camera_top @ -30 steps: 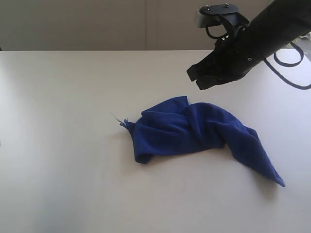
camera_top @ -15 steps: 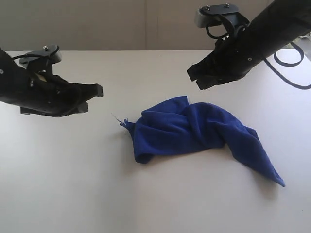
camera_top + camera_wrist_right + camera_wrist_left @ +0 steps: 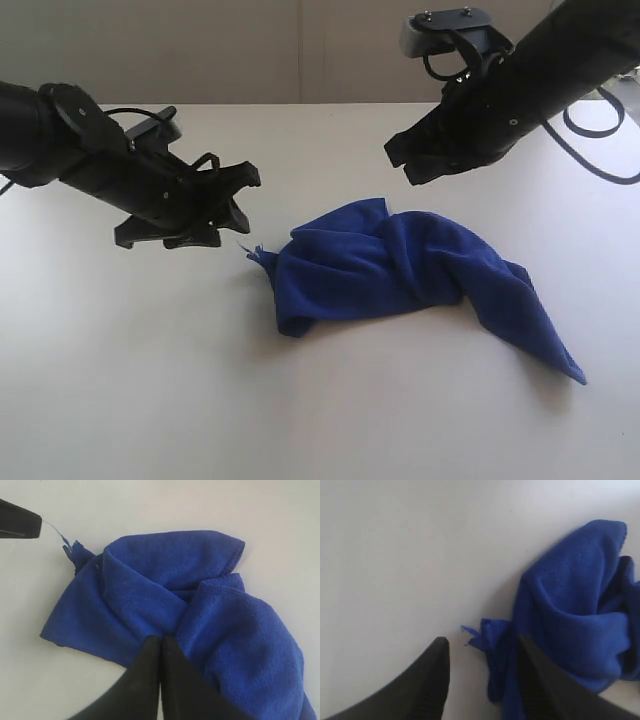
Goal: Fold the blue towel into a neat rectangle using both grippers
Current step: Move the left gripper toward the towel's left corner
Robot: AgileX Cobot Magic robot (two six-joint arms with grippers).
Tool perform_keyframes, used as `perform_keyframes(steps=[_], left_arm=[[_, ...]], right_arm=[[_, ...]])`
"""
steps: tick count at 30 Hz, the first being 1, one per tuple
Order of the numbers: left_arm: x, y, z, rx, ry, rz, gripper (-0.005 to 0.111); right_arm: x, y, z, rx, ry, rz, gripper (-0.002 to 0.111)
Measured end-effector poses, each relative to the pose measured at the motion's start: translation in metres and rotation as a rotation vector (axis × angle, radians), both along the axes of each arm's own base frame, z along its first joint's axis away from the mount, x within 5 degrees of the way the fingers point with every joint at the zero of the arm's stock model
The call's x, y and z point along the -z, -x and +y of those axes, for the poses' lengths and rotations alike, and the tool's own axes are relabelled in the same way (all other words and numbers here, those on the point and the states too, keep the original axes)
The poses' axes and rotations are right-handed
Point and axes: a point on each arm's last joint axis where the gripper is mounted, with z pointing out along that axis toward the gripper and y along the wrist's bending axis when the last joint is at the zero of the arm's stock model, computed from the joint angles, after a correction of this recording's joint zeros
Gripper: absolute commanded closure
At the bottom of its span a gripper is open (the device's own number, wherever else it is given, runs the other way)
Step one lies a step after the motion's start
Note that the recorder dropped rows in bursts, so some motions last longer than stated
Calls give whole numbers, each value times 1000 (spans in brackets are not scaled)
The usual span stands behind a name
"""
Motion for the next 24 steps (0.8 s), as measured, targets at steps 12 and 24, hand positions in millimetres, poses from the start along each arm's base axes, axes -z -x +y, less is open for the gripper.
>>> perform_keyframes(steps=[12, 24], left_arm=[[24, -18, -26, 80, 189, 14, 56], [2, -11, -18, 177, 64, -65, 58]], right_arm=[[7, -4, 0, 7, 3, 5, 108], [7, -5, 0, 8, 3, 3, 108]])
